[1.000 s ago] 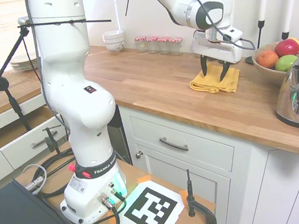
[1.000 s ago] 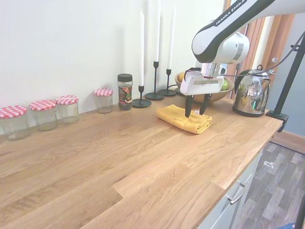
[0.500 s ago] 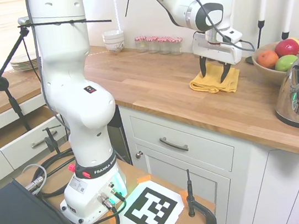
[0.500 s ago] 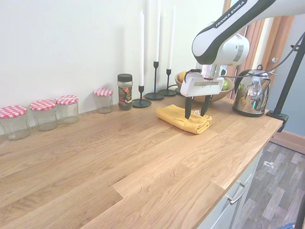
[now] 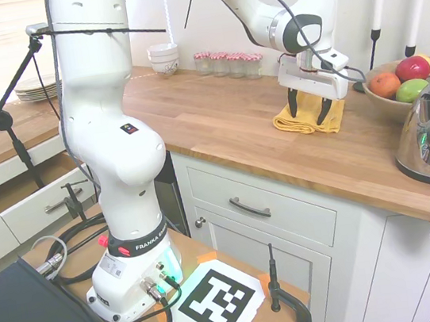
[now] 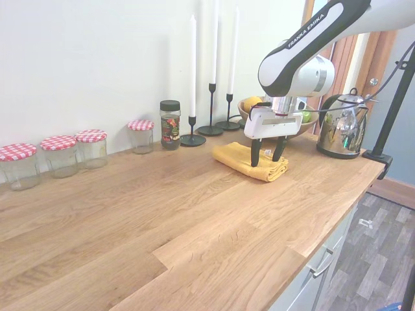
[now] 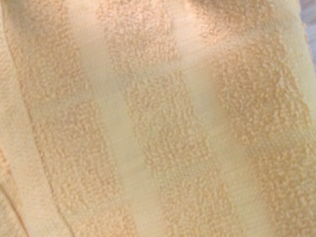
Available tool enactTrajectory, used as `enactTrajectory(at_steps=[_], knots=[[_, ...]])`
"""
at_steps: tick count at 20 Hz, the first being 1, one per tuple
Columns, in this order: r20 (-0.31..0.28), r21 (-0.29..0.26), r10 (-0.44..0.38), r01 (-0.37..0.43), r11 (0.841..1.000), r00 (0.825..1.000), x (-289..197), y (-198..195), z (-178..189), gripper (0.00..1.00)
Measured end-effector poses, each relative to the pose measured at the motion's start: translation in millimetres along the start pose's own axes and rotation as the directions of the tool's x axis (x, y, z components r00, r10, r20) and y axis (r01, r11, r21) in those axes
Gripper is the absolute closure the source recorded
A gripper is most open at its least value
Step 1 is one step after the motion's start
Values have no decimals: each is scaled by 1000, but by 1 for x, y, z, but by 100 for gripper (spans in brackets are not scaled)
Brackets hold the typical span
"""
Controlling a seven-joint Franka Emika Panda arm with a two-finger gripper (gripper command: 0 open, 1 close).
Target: Wipe the counter
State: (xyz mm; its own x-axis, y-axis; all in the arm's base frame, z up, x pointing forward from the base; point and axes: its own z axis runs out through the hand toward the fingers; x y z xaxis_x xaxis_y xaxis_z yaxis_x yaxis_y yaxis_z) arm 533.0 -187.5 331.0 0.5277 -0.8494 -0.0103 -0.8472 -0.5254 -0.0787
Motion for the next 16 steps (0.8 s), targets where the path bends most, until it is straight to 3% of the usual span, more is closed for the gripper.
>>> enactTrajectory(at_steps=[16], knots=[[10, 13, -13, 13, 1000, 1000, -4, -5, 1, 100]])
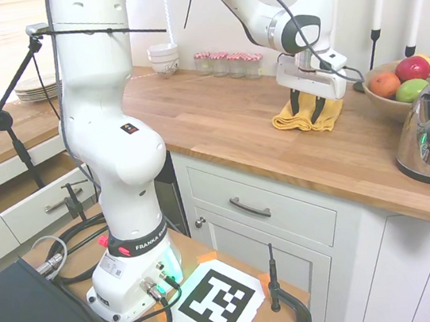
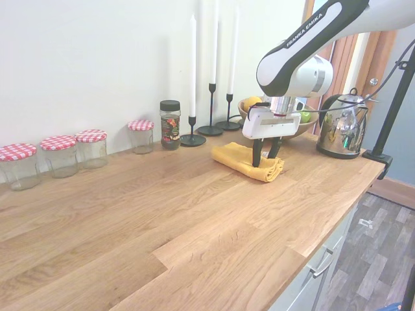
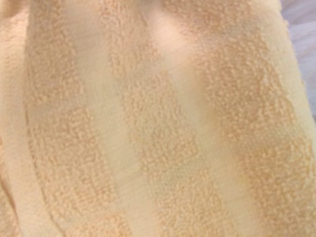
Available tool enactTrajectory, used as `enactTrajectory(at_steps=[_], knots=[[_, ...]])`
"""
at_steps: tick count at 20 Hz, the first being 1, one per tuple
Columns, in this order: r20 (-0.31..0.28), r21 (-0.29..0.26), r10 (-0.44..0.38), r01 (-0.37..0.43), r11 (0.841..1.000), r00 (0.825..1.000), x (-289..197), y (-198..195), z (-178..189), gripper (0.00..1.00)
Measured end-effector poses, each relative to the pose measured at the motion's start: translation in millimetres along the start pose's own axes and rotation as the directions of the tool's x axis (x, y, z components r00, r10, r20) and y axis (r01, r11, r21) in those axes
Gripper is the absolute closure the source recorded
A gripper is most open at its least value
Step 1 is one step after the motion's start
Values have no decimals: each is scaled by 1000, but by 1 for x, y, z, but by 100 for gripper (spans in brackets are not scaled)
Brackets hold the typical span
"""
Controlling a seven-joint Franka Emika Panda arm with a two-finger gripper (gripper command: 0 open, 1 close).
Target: Wipe the counter
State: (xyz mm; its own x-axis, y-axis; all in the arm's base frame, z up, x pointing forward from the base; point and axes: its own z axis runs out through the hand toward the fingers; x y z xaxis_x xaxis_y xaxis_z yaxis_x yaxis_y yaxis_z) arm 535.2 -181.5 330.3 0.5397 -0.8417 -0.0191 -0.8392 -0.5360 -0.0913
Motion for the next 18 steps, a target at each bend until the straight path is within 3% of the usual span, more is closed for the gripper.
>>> enactTrajectory(at_steps=[18], knots=[[10, 13, -15, 15, 1000, 1000, -6, -7, 1, 100]])
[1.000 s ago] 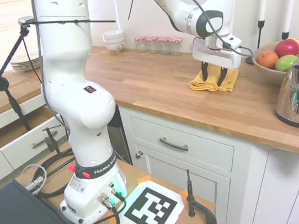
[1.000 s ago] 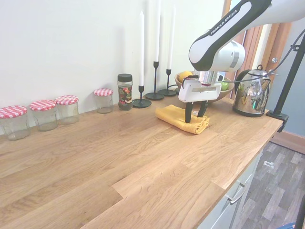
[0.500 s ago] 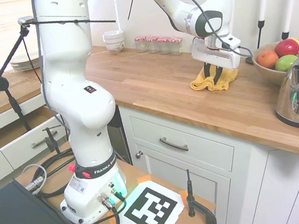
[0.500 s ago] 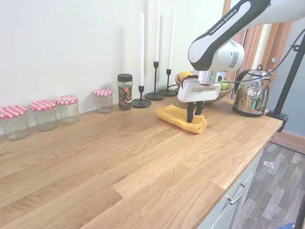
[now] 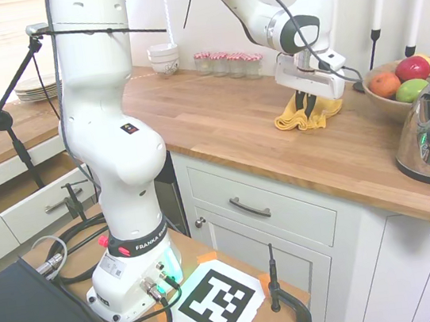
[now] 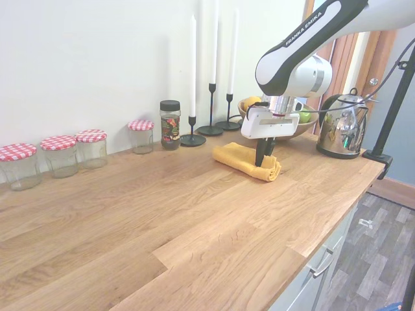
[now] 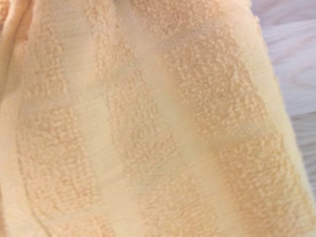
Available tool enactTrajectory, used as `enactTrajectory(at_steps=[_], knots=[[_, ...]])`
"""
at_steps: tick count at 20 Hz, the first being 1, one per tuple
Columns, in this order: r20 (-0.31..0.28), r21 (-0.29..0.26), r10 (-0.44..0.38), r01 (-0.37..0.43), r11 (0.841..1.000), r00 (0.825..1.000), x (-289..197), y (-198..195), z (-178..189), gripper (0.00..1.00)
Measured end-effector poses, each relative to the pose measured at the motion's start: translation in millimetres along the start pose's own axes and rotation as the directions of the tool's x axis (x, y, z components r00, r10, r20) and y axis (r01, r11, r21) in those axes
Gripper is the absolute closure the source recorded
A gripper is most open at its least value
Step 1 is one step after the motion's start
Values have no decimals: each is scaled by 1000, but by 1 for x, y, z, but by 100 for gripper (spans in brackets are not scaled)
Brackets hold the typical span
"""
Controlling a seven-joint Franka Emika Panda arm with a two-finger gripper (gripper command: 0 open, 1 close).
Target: Wipe the counter
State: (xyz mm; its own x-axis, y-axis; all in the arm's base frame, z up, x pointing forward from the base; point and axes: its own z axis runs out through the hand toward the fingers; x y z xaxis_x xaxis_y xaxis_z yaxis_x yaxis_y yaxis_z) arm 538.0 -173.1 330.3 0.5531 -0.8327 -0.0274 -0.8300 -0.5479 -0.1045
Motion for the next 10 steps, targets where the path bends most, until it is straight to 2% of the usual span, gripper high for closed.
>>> enactTrajectory(at_steps=[6, 10], knots=[[1, 2, -58, 58, 998, 998, -35, -40, 6, 100], [-12, -2, -96, 96, 995, 995, -78, -81, 12, 100]])
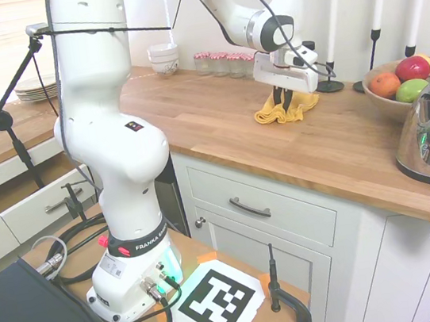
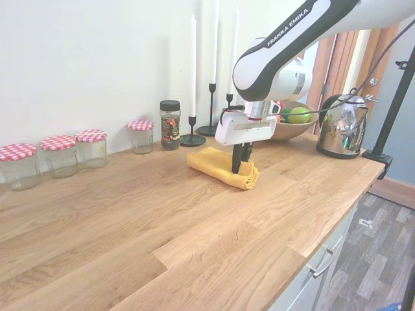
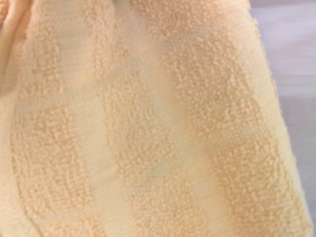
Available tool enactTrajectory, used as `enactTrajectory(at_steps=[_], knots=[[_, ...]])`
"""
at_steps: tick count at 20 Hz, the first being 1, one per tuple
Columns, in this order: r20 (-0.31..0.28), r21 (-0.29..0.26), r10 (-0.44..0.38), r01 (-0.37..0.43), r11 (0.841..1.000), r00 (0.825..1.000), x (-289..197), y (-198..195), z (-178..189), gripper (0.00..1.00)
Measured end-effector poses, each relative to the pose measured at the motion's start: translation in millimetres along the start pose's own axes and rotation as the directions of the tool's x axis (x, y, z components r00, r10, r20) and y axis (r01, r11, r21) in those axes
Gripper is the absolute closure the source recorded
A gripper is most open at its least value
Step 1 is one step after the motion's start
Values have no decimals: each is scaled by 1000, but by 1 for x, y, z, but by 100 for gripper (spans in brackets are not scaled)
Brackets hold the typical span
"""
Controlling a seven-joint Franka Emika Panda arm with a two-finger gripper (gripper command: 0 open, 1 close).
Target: Wipe the counter
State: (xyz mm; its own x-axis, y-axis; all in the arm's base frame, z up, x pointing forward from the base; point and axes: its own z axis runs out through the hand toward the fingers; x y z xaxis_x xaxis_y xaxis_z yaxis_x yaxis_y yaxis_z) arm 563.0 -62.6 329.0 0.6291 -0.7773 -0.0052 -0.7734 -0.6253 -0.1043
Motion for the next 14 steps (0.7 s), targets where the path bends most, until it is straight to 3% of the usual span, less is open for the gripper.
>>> enactTrajectory(at_steps=[8, 14], knots=[[-53, -4, -87, 87, 996, 995, -117, -97, 14, 100], [-91, -16, -134, 133, 991, 987, -178, -138, 20, 100]])
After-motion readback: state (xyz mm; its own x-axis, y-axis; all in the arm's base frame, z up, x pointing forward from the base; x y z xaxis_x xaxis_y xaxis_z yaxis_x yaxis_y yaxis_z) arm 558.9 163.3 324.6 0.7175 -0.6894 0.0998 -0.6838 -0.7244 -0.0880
